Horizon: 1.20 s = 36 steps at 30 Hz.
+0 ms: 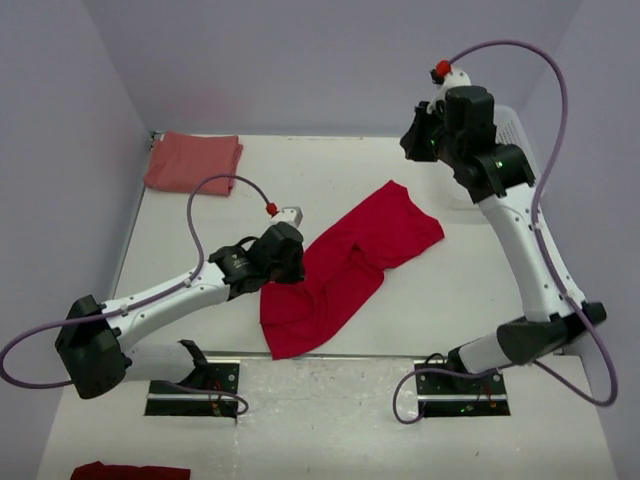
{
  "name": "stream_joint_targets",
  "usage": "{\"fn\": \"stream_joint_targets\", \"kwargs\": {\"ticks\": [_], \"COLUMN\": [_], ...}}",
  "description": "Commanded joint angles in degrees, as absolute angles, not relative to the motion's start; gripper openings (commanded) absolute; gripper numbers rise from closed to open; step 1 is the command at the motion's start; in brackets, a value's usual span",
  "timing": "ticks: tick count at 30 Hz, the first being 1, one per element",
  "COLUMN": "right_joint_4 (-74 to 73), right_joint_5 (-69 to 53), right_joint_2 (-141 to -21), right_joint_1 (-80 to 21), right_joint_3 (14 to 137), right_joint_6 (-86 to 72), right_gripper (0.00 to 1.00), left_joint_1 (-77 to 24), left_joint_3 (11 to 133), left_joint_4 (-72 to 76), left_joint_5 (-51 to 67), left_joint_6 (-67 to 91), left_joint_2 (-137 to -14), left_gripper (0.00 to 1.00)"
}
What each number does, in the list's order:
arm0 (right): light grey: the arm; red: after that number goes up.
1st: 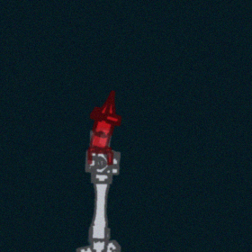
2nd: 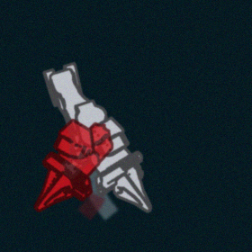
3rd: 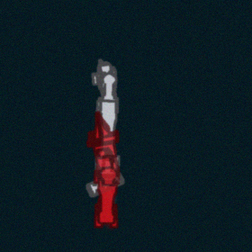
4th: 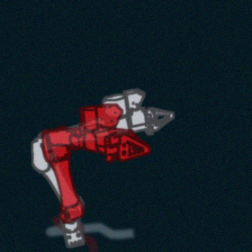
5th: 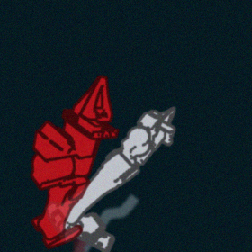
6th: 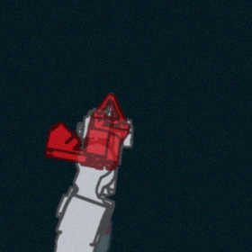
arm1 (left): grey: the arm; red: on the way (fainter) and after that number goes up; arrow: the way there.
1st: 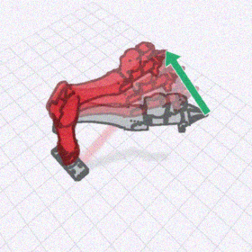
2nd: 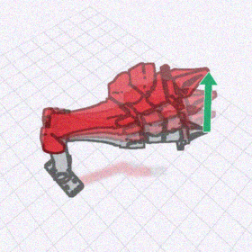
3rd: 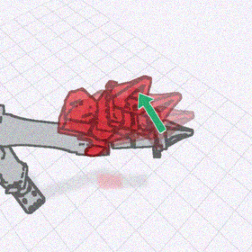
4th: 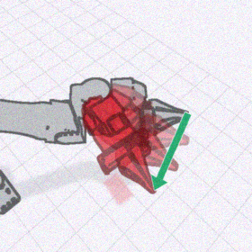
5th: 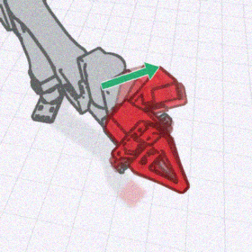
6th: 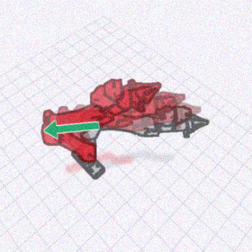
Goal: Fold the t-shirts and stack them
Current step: Rotate the tshirt 90 degrees
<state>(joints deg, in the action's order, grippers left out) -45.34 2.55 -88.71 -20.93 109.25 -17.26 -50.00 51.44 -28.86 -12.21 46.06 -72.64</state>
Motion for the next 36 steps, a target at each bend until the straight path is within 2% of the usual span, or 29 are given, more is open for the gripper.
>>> {"fn": "stream_joint_targets", "kwargs": {"ticks": [1, 2, 4, 11, 16, 21, 26, 36], "right_joint_4": [-45.01, -43.61, -43.07, -44.05, -46.03, -51.86, -44.48, -39.12], "right_joint_5": [2.56, 1.68, -1.21, -6.49, -10.99, -7.46, -13.36, -12.3], "right_joint_2": [-83.43, -81.32, -75.95, -61.72, -52.84, -50.45, -51.84, -57.91], "right_joint_1": [-20.74, -20.74, -20.74, -22.14, -24.51, -27.77, -33.12, -37.26], "right_joint_3": [98.55, 96.26, 90.81, 78.16, 68.65, 64.09, 50.92, 47.02], "right_joint_6": [-19.86, -20.21, -20.83, -22.32, -26.54, -28.39, -30.75, -33.22], "right_gripper": [0.0, 0.0, 0.0, 0.0, 0.0, 0.0, 0.0, 0.0], "left_joint_1": [-50.27, -50.27, -50.27, -49.05, -44.31, -39.82, -37.8, -36.12], "left_joint_3": [54.31, 54.49, 57.64, 76.44, 91.65, 107.91, 119.59, 126.74], "left_joint_4": [-26.13, -18.97, -14.08, -8.18, -8.08, -13.7, -17.49, -17.49], "left_joint_5": [-12.06, -8.56, 0.38, 10.71, 22.48, 31.89, 36.2, 42.45], "left_joint_6": [36.97, 33.7, 25.36, 12.58, 7.39, 6.42, 5.8, 6.68], "left_joint_2": [-72.76, -73.82, -79.32, -99.73, -114.85, -131.18, -141.23, -149.76], "left_gripper": [0.0, 0.0, 0.0, 0.0, 0.0, 0.0, 0.0, 0.0]}}
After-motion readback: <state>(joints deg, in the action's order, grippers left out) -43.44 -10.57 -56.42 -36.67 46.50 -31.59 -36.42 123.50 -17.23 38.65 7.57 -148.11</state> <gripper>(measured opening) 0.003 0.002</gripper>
